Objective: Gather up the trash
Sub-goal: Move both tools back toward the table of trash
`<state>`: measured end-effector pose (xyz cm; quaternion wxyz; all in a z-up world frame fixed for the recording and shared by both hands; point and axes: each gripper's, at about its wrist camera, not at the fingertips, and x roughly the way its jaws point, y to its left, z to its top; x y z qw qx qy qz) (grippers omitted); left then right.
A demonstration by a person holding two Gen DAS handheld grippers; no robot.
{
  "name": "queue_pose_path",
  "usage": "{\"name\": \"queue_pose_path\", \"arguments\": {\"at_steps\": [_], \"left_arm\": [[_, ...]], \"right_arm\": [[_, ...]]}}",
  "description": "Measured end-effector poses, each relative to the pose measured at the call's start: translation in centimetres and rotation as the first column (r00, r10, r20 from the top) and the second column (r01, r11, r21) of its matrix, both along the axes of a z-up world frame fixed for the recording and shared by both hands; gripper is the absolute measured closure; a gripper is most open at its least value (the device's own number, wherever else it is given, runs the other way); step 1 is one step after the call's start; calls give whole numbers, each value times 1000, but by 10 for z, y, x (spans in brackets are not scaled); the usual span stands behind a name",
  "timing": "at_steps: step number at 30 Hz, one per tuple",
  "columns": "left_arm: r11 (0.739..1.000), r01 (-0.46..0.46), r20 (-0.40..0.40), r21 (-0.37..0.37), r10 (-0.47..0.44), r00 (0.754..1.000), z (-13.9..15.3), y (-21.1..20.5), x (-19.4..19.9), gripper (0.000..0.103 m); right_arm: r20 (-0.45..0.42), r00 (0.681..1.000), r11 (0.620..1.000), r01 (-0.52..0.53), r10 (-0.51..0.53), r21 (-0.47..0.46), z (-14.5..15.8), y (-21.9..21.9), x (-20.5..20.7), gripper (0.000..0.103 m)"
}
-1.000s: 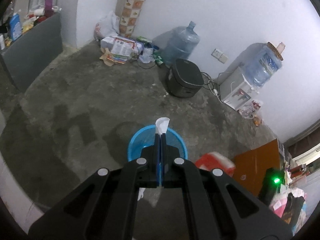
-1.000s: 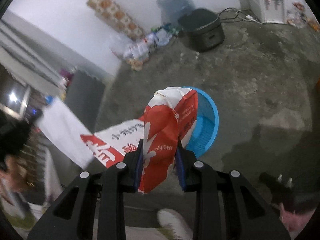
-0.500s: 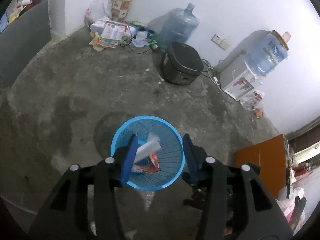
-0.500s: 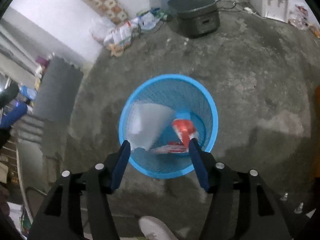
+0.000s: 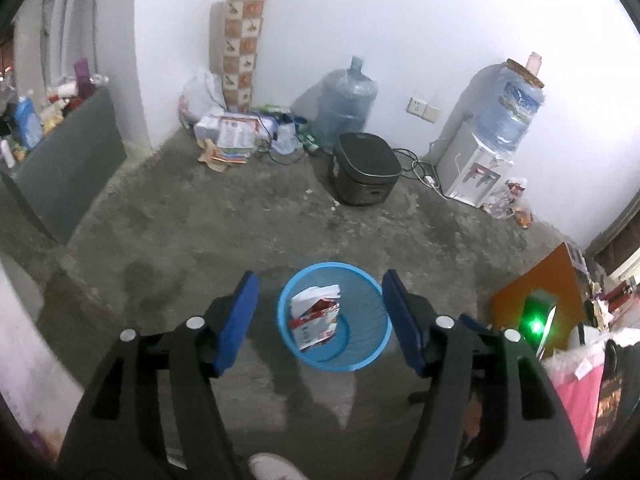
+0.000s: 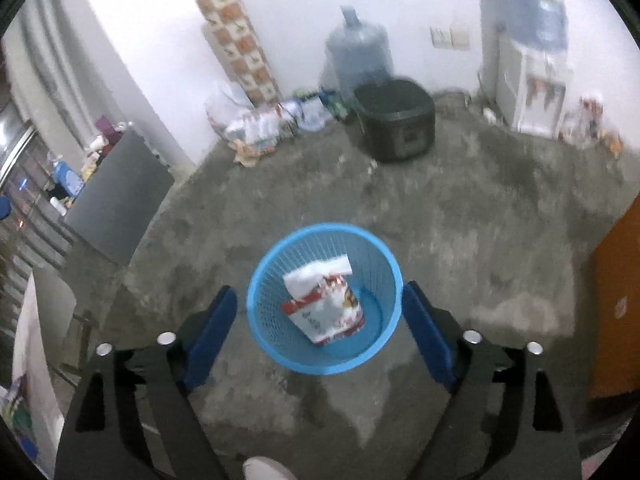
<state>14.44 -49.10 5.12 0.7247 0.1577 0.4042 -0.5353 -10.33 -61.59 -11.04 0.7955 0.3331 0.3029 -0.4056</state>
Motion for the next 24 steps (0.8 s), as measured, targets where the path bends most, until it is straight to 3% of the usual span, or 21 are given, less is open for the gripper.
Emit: {"name": "queue_pose_path", "arguments": {"at_steps": [6, 8, 14, 18, 24], "left_arm": [[998, -66, -111, -12, 65, 992, 25, 89, 11, 32], [996, -88, -133, -30, 83, 988, 29, 119, 16, 24], [966, -234, -63, -105, 229, 971, 51, 234, 28, 19], [898, -402, -49, -177, 400, 915, 66, 321, 36, 15], [808, -544, 21, -226, 562, 827, 77, 413, 25, 14]], "right_arm": [[-23, 999, 994, -36, 34, -106, 46, 36, 6, 7], [-29, 998, 986, -58, 54, -154, 62, 50, 8, 6], [-78, 985, 940, -173, 156, -294, 98, 97, 31, 6], [-105, 963, 911, -270, 250, -313, 108, 130, 56, 6], [-138, 914, 803, -401, 380, -441, 133, 201, 91, 6]]}}
